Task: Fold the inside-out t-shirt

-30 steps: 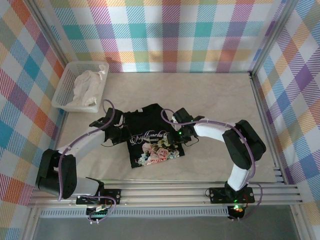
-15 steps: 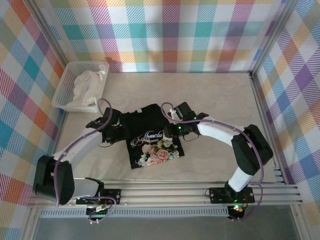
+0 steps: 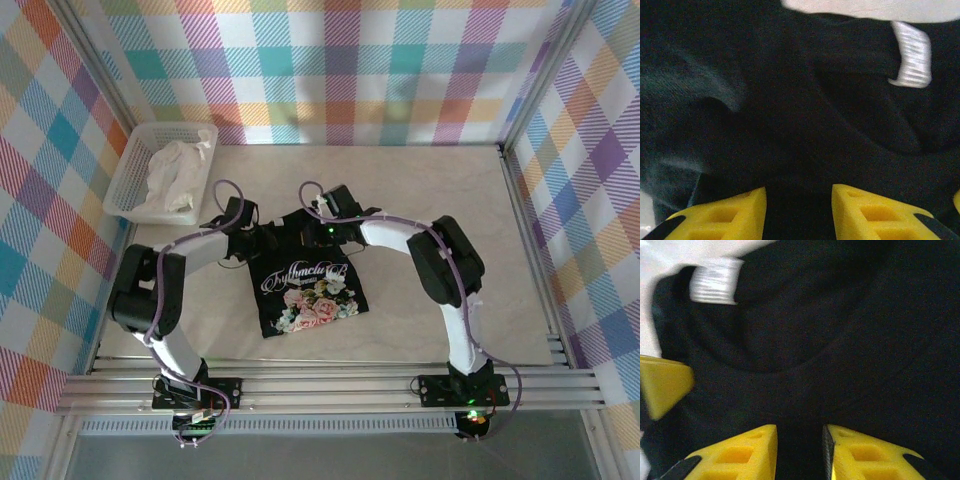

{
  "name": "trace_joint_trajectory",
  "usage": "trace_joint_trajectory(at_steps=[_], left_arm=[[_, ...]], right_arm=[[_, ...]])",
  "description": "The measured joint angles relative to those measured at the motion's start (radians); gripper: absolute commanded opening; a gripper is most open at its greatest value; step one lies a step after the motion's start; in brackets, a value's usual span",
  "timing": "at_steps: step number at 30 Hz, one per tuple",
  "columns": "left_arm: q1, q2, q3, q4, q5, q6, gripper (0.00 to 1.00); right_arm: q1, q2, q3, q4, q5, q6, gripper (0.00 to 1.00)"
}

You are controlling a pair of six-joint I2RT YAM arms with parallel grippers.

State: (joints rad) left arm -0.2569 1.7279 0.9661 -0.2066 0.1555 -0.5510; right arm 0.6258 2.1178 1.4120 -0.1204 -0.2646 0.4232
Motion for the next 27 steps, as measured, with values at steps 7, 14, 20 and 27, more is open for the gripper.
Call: trace_joint_trajectory(at_steps=[7,14,20,27], left_arm=[[0.010,-0.034,-0.002,-0.016,-0.038,0.025,0.45],[0.063,-0.127,-0.003,-0.017,-0.070,0.054,0.57],[0.124,0.005,0.055,0.004,-0.013,0.062,0.68],[0.130,0.123,0.147,0.000,0.065,0.085,0.72]], right_arm=[[-0.021,-0.056,-0.071,-0.020,0.053,0.017,0.33],[-0.054,-0.187,-0.140,-0.054,0.072,-0.034,0.47],[-0.103,-0.187,-0.069,-0.064,0.077,-0.063,0.64],[-0.169,-0.020,0.114,-0.124,0.040,-0.074,0.71]])
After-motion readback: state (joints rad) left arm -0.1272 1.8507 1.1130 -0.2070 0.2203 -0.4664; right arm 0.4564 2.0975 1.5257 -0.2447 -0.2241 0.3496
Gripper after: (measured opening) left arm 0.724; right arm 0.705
